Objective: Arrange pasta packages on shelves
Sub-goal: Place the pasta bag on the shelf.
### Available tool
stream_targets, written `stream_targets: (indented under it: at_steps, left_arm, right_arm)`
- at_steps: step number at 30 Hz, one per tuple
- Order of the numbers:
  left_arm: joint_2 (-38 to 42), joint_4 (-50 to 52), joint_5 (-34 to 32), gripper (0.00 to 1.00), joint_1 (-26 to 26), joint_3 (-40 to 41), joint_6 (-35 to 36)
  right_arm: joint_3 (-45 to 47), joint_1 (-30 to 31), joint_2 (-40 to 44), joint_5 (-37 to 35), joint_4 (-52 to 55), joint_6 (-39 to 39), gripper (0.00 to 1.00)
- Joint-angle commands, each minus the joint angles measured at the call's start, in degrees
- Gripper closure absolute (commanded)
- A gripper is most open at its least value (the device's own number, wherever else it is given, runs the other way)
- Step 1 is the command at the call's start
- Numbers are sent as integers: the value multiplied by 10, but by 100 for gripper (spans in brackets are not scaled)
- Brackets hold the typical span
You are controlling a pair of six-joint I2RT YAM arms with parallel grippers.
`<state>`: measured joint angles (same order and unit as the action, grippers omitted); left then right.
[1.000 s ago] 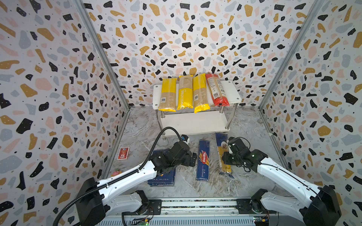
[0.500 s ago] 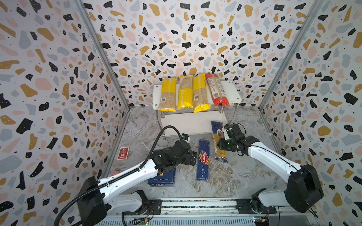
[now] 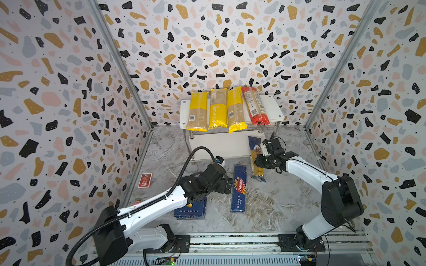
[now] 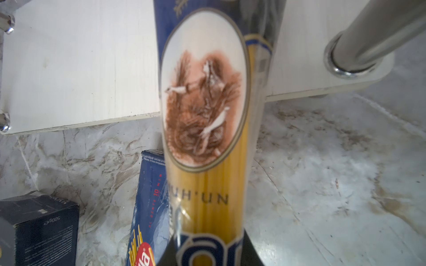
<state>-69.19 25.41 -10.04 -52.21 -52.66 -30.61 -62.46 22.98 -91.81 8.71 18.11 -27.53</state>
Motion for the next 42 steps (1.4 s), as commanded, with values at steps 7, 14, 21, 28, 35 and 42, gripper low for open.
stream_targets:
  at_steps: [7, 14, 21, 28, 35, 42]
  left_arm:
    - [7, 9, -18, 1, 2, -17, 12]
    - [6, 12, -20, 0, 5, -22, 20]
    - [4, 13, -20, 1, 10, -19, 25]
    - [6, 21, -20, 1, 16, -24, 29]
    - [12, 29, -18, 0, 22, -28, 32]
    - [9, 27, -15, 1, 26, -23, 32]
  right_arm:
    - [-77, -3, -23, 16, -64, 31, 79]
    - [-99, -3, -30, 12, -91, 44, 79]
    - [-127, -10, -71, 19, -127, 60, 79]
    - [-143, -31, -99, 35, -159, 61, 79]
    - [-173, -48, -115, 60, -159, 71, 78]
    - [-207, -57, -145, 61, -158, 75, 78]
